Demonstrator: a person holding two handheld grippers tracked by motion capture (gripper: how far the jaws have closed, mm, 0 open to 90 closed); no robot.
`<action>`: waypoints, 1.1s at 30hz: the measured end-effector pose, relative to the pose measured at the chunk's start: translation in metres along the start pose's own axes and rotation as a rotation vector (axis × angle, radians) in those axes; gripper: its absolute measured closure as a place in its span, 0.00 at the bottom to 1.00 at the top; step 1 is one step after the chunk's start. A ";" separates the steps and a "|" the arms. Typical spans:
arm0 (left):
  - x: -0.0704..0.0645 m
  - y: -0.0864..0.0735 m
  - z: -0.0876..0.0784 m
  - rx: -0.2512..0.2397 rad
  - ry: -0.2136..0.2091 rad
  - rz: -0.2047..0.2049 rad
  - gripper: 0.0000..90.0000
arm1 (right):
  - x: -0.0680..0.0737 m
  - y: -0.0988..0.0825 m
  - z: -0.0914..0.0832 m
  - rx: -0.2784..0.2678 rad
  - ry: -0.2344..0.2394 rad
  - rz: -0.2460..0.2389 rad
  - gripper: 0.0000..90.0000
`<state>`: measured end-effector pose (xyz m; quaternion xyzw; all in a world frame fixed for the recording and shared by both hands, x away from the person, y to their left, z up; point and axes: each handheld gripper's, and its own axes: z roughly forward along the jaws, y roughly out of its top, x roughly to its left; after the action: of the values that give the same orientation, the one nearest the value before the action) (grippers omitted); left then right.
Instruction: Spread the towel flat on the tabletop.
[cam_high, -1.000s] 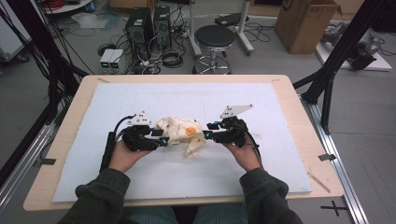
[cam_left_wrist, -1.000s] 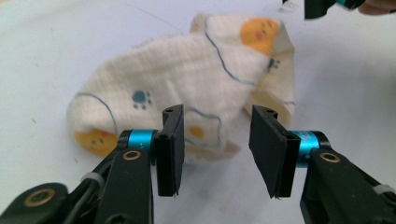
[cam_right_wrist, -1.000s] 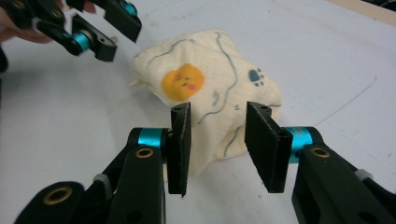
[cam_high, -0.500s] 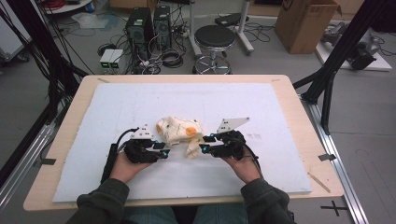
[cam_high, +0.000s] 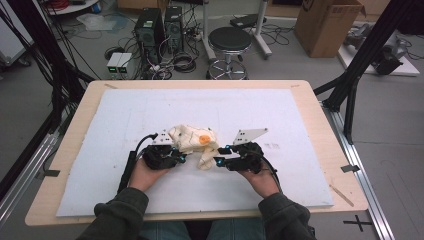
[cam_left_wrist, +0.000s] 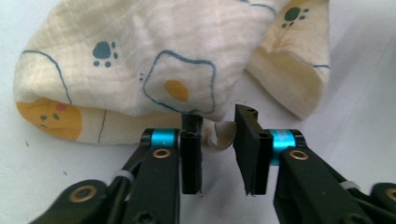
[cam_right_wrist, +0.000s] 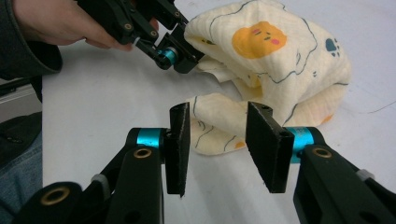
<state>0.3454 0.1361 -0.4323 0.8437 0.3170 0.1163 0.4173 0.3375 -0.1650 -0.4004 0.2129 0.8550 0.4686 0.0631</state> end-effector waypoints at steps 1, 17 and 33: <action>0.000 0.000 0.000 0.000 -0.001 0.002 0.87 | 0.001 -0.001 0.000 0.007 0.008 0.013 0.67; -0.007 0.008 -0.028 -0.054 -0.060 0.032 0.97 | 0.015 -0.002 0.015 0.021 0.056 -0.022 0.65; -0.012 0.021 -0.071 -0.177 -0.101 0.037 0.98 | 0.024 0.013 0.024 -0.001 0.073 -0.064 0.65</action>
<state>0.3131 0.1638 -0.3707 0.8140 0.2686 0.1087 0.5035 0.3271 -0.1298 -0.4006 0.1681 0.8628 0.4744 0.0470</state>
